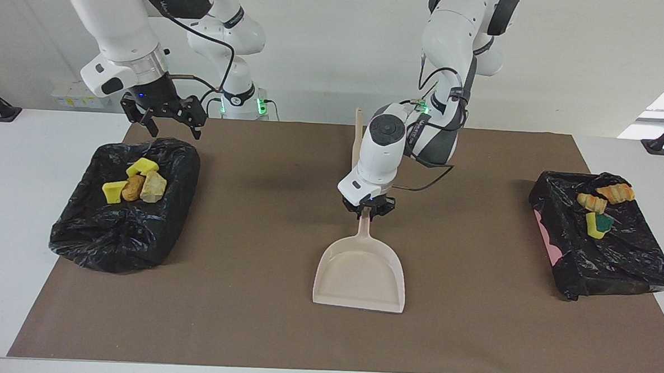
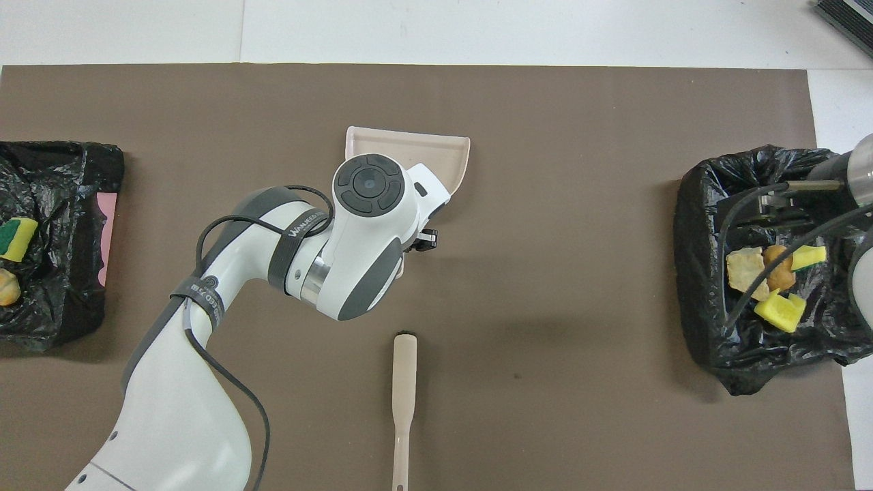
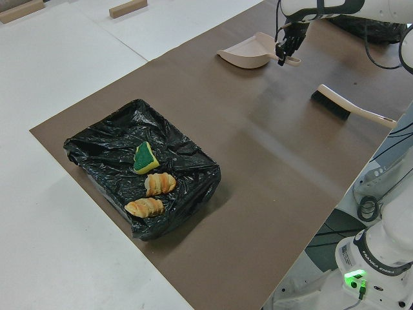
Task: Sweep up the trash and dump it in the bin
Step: 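Bring the empty dustpan back to the table center with the left gripper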
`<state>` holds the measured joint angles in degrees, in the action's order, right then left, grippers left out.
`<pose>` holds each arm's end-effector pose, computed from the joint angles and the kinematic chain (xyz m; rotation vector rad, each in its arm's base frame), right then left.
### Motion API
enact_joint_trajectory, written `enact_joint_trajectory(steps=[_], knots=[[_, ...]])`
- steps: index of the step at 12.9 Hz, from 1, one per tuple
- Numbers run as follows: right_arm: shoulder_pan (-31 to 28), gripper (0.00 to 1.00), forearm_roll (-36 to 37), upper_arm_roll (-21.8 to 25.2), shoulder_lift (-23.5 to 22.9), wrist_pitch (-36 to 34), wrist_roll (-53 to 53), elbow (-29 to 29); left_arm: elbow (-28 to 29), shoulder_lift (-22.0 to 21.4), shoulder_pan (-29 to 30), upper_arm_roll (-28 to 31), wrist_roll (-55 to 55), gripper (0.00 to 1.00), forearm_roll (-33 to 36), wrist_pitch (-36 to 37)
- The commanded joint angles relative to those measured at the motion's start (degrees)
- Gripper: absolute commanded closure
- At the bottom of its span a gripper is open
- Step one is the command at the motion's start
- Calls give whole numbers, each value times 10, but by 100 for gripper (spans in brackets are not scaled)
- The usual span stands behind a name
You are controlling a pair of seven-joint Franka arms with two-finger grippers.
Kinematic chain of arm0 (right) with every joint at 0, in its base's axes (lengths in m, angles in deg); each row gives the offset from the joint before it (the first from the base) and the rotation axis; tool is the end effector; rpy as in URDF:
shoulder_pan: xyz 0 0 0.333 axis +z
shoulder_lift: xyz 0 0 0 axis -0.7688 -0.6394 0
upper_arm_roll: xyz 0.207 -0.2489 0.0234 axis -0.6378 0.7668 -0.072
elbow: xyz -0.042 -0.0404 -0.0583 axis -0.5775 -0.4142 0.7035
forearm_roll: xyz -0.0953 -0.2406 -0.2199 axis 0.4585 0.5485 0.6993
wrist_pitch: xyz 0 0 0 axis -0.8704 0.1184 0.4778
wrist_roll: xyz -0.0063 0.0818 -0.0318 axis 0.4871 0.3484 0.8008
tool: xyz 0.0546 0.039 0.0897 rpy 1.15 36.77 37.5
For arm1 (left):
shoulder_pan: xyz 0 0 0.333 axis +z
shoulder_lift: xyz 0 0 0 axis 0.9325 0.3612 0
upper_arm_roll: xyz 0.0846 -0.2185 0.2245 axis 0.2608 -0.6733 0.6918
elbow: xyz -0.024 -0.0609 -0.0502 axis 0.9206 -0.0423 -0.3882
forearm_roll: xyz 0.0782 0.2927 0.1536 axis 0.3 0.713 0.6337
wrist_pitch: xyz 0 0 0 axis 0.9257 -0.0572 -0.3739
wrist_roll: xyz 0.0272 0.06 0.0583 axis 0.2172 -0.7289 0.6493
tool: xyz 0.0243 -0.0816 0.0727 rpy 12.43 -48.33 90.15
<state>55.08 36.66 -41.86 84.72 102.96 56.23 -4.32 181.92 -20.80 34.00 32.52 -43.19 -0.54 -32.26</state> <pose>0.5053 0.0189 0.6190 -3.1219 0.0821 0.0301 0.5161 -0.3613 0.3892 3.1049 -0.2544 -0.0124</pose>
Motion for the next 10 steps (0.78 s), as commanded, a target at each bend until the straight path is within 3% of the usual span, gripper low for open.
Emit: enact_joint_trajectory(steps=[1,2,3,8,10], knots=[[-8,0,-13,-2,3,-9,-5,4,7,-3,-9,11,-1,23,-9,-5],[-8,0,-13,-2,3,-9,-5,4,7,-3,-7,11,4,5,-6,-1],[-8,0,-13,-2,3,-9,-5,4,7,-6,-1,11,6,0,-3,2],[-7,0,-13,-3,3,-7,-5,4,10,-86,62,26,63,0,30,88],[-8,0,-13,-2,3,-7,-5,4,27,-137,105,25,109,0,33,99]])
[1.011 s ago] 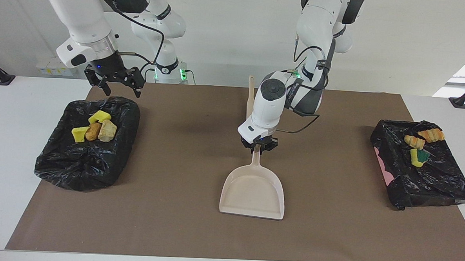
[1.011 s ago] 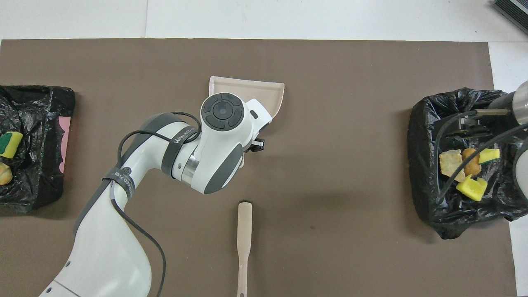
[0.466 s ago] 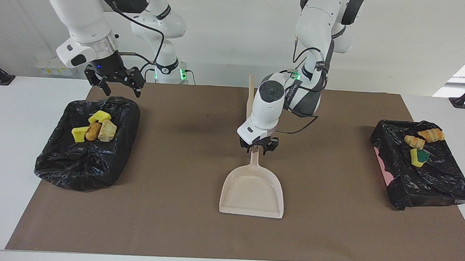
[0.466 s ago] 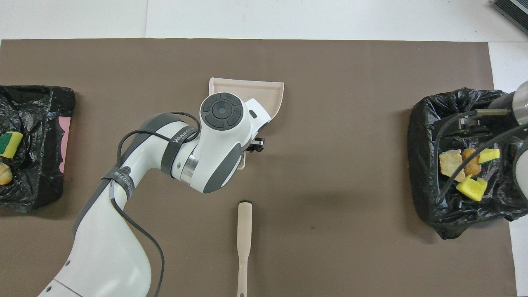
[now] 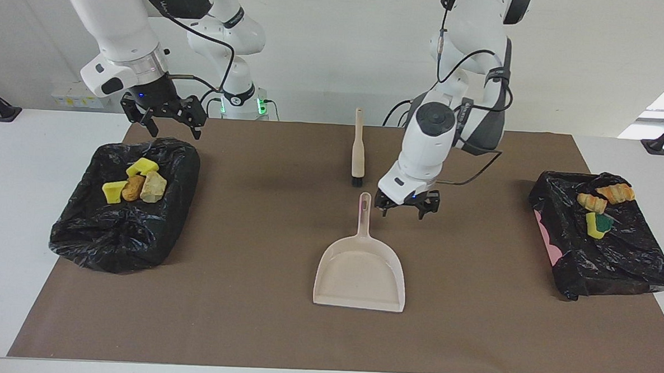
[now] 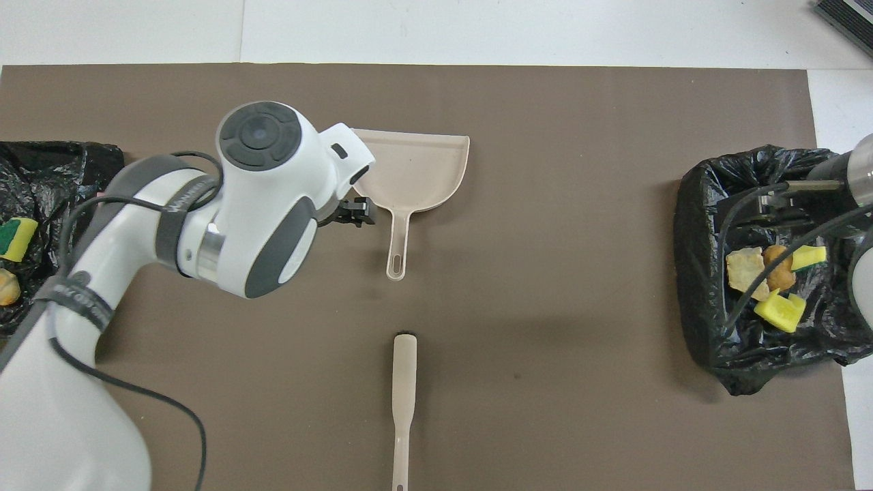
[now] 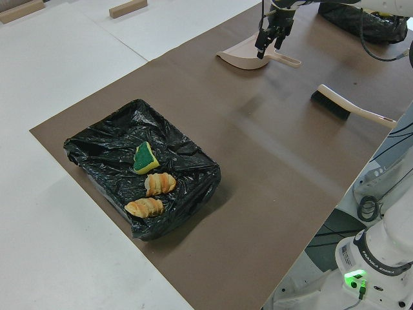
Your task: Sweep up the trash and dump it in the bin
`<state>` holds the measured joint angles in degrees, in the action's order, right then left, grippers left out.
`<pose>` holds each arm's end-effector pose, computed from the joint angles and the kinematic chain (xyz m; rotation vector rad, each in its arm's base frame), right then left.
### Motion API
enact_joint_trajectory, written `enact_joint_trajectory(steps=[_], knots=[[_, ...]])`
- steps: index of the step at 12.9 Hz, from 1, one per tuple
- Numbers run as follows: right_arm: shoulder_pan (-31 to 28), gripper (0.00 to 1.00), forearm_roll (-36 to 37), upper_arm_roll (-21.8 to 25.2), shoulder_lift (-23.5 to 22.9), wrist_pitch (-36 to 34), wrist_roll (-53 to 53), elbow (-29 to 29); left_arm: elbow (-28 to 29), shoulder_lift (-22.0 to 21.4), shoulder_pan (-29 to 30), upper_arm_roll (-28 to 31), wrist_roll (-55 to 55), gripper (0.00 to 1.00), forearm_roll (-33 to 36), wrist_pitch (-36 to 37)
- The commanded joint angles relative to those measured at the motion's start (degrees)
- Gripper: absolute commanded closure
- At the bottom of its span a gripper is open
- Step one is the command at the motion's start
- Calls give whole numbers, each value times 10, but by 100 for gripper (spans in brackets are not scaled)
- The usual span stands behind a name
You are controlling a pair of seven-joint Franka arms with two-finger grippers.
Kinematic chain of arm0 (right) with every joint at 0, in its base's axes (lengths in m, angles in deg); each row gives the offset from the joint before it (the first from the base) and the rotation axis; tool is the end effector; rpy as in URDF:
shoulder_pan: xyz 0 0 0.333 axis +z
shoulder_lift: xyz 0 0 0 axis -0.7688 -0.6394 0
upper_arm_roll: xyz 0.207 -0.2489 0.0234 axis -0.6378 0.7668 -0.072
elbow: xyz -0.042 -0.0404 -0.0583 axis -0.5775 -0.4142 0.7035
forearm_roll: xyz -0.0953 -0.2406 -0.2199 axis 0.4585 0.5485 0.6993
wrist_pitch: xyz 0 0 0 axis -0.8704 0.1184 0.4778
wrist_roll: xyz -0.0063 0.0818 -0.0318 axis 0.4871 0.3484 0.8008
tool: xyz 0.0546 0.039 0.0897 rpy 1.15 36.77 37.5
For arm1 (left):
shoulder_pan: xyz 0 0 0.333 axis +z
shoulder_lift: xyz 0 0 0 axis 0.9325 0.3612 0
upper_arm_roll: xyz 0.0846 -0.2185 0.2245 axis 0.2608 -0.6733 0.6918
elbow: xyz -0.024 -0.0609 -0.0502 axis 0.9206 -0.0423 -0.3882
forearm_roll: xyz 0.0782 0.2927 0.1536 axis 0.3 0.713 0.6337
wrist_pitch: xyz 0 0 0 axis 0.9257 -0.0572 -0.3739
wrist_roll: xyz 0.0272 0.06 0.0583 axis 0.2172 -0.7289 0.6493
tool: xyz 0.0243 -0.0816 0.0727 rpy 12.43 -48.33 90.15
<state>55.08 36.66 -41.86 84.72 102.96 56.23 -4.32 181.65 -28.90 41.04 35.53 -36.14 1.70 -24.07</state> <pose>0.5053 0.0189 0.6190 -3.1219 0.0821 0.0301 0.5448 -0.2549 0.4658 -3.1163 0.2057 -0.0272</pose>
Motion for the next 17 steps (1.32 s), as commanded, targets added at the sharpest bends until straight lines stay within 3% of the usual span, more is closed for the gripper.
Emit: enact_joint_trajectory(steps=[1,6,10,13,17], knots=[[-9,0,-13,-1,3,-6,-5,4,38,-90,63,-6,80,0,10,27],[-8,0,-12,-1,3,-7,-4,4,10,-191,175,1,209,0,9,143],[-8,0,-7,-1,4,-13,-2,1,-63,-195,218,3,290,0,9,255],[-9,0,-7,-1,3,-12,4,4,-59,-206,224,-2,283,0,8,249],[-10,0,-4,0,0,-19,4,8,-80,-189,226,9,282,0,1,270]])
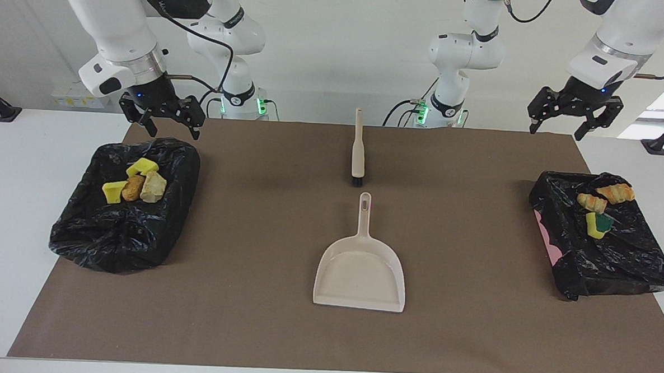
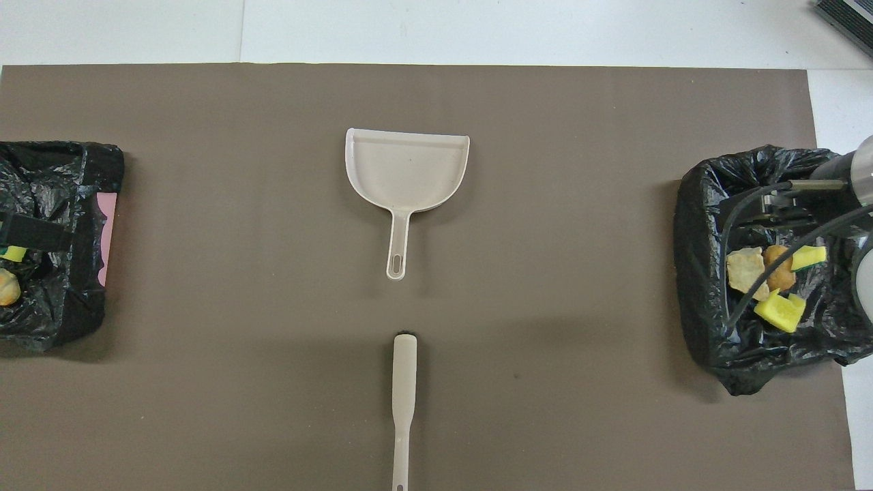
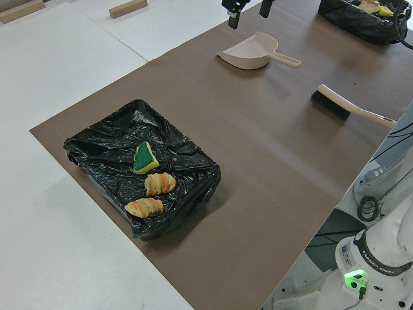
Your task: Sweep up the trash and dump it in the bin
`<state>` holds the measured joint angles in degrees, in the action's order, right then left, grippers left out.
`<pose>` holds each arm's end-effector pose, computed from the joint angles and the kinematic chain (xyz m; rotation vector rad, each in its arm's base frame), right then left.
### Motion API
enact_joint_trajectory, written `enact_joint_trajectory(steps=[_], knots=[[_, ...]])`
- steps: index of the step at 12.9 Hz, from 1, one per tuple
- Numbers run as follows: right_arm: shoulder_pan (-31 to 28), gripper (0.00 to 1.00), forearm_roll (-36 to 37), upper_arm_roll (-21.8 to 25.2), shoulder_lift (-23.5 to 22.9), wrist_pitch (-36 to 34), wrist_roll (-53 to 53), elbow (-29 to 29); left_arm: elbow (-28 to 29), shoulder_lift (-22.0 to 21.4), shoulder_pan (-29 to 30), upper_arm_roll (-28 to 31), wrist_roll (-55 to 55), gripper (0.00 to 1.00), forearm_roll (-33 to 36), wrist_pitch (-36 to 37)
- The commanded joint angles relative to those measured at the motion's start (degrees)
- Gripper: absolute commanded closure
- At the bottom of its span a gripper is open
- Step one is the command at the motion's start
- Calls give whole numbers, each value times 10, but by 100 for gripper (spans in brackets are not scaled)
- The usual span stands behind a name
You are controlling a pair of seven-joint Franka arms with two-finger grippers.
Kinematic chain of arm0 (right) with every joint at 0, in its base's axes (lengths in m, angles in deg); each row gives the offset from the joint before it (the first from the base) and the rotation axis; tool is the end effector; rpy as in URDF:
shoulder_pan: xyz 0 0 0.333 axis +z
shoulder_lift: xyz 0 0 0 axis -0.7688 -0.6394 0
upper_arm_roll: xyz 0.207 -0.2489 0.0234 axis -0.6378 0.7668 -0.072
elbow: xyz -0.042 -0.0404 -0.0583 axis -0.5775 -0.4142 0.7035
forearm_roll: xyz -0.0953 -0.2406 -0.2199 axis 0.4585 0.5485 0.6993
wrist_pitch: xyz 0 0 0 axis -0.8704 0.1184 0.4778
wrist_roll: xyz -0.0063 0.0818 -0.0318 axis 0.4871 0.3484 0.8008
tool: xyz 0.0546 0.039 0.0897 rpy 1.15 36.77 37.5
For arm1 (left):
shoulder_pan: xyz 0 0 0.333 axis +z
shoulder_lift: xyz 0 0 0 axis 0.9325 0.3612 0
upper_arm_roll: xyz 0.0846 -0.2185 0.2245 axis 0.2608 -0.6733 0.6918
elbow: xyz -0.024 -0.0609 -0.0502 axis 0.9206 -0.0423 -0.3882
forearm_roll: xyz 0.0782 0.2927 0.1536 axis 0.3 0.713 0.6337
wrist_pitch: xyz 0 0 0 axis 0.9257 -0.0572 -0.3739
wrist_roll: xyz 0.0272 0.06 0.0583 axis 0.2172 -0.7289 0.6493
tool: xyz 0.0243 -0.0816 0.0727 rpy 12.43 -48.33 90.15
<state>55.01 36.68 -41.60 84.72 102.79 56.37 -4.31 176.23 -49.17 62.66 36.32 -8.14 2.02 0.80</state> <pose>0.5051 0.0160 0.6188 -3.1221 0.0949 0.0343 0.4778 -0.0172 0.6602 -3.1098 0.3481 -0.0353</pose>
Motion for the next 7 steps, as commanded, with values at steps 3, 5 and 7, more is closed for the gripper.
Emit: enact_joint_trajectory(steps=[3,5,7], knots=[[-8,0,-3,-4,0,-16,5,7,-47,25,9,3,3,0,-2,31],[-7,0,-2,-4,0,-15,6,6,-47,24,9,3,2,0,-3,31],[-8,0,-2,-4,1,-16,5,6,-46,24,10,2,2,0,-3,31]])
